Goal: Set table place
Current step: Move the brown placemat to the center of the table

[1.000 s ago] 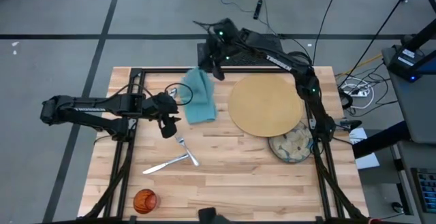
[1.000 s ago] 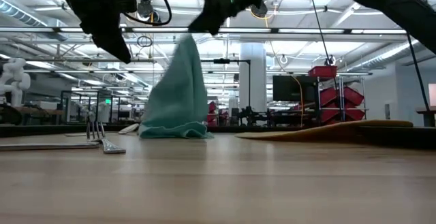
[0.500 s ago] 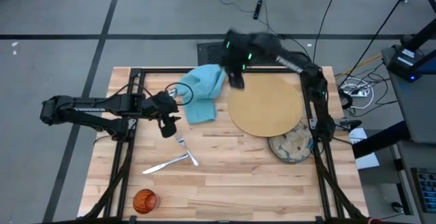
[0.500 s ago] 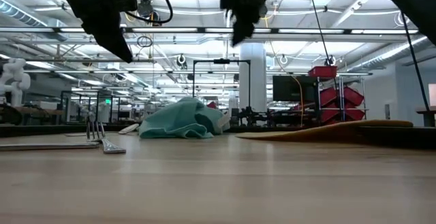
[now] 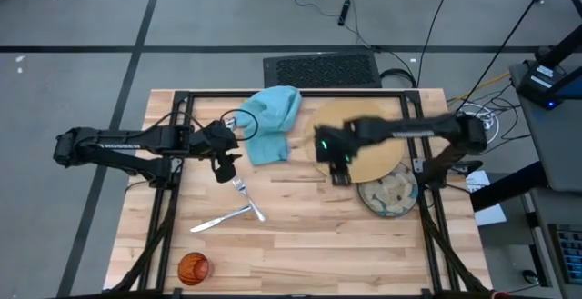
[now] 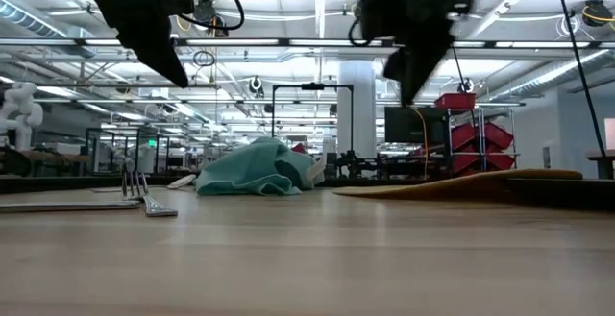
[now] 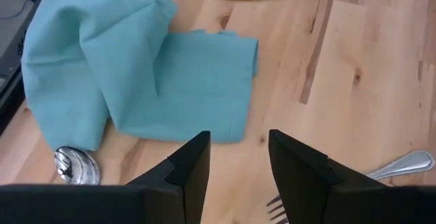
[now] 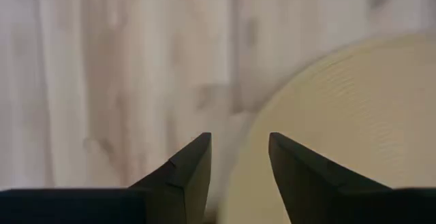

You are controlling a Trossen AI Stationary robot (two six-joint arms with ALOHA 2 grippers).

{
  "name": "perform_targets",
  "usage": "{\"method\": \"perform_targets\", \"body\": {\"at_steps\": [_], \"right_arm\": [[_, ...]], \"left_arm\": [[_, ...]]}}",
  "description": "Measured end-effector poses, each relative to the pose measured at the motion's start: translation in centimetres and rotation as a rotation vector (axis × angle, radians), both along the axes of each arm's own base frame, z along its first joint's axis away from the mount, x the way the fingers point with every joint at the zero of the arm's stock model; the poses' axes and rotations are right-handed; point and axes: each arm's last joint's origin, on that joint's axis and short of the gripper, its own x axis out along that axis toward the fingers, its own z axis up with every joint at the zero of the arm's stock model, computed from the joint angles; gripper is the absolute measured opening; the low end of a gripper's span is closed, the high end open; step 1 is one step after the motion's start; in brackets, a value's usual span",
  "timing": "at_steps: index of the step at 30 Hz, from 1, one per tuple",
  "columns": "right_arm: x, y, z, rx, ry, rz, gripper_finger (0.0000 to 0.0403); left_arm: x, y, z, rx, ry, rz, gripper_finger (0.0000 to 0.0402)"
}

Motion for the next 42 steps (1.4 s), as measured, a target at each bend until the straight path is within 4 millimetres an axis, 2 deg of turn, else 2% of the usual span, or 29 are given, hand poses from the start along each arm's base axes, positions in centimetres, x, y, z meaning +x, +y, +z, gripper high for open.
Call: {"method": "perform_targets", "body": {"at_steps": [5, 8, 10, 14, 19, 25, 31, 34, 38, 42], "right_arm": [[-2.9, 4.4, -2.1, -0.144, -0.009, -0.045, 0.0145], [-3.6, 6.1, -4.7, -0.193, 0.028, -0.031, 0.0146], [-3.7, 6.7, -5.4, -0.211, 0.017, -0.026, 0.0146], [-4.9, 7.0, -7.6, -0.294, 0.055, -0.051, 0.0146], [-5.7, 7.6, -8.4, -0.43, 0.046, -0.058, 0.0146], [-6.1, 8.1, -9.1, -0.533, 0.018, -0.063, 0.0146], [-6.0, 8.6, -11.3, -0.537, 0.083, -0.035, 0.0146], [-5.8, 9.1, -12.3, -0.619, 0.086, -0.043, 0.0143], [-5.6, 9.7, -13.2, -0.752, 0.068, -0.066, 0.0116], [-5.1, 10.0, -13.1, -0.867, 0.044, -0.077, 0.0051]], "left_arm": [[0.2, 0.0, 0.2, 0.016, -0.031, -0.002, 0.0135], [0.5, 0.1, 0.4, 0.021, -0.065, 0.0, 0.0135], [0.7, 0.1, 0.6, 0.023, -0.091, 0.001, 0.0135], [0.7, 0.1, 0.7, 0.014, -0.103, 0.013, 0.0135], [0.7, 0.1, 0.7, 0.013, -0.104, 0.014, 0.0135], [0.7, 0.1, 0.7, 0.012, -0.103, 0.015, 0.0135], [0.7, 0.1, 0.7, 0.011, -0.104, 0.014, 0.0135], [0.7, 0.1, 0.7, 0.009, -0.104, 0.013, 0.0135], [0.7, 0.1, 0.7, 0.008, -0.104, 0.012, 0.0135], [0.7, 0.1, 0.7, 0.008, -0.104, 0.011, 0.0135]]}}
